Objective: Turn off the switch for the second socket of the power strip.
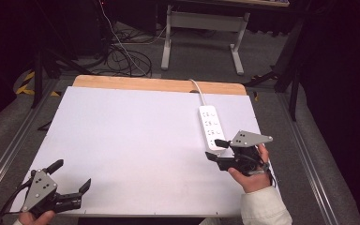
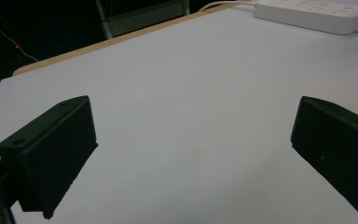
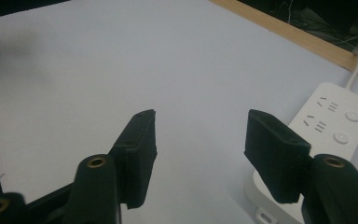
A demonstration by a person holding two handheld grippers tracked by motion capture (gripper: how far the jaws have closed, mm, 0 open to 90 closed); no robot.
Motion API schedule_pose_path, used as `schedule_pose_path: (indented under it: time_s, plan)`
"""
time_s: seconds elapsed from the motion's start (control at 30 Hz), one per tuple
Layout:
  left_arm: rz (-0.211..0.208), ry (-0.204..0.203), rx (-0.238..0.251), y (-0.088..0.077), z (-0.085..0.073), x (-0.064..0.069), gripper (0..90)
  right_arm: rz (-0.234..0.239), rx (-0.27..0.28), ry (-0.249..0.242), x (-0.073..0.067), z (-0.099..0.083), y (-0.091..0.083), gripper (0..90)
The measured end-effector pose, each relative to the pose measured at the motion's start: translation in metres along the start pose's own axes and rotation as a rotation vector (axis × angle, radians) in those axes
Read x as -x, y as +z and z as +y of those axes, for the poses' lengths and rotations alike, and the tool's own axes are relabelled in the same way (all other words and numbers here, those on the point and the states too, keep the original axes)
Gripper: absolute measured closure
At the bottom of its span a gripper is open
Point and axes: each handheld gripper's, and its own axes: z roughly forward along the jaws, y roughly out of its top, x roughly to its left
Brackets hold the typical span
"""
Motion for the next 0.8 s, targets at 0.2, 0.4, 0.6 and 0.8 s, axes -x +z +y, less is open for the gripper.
schedule_pose_path:
  time_s: [0.2, 0.4, 0.6, 0.8]
  plan:
    - [0.015, -0.003, -0.002, -0.003, -0.001, 0.001, 0.7, -0.024, -0.017, -0.004, 0.012, 0.012, 0.005, 69.1]
    - [0.028, -0.005, -0.009, -0.007, -0.004, 0.001, 0.7, -0.049, -0.051, 0.031, 0.029, 0.024, 0.014, 90.0]
    - [0.049, -0.004, -0.009, -0.010, -0.005, 0.002, 0.6, -0.086, -0.065, 0.072, 0.050, 0.028, 0.025, 90.0]
    - [0.052, -0.004, -0.013, -0.010, -0.006, 0.002, 0.5, -0.106, -0.047, 0.092, 0.064, 0.029, 0.034, 90.0]
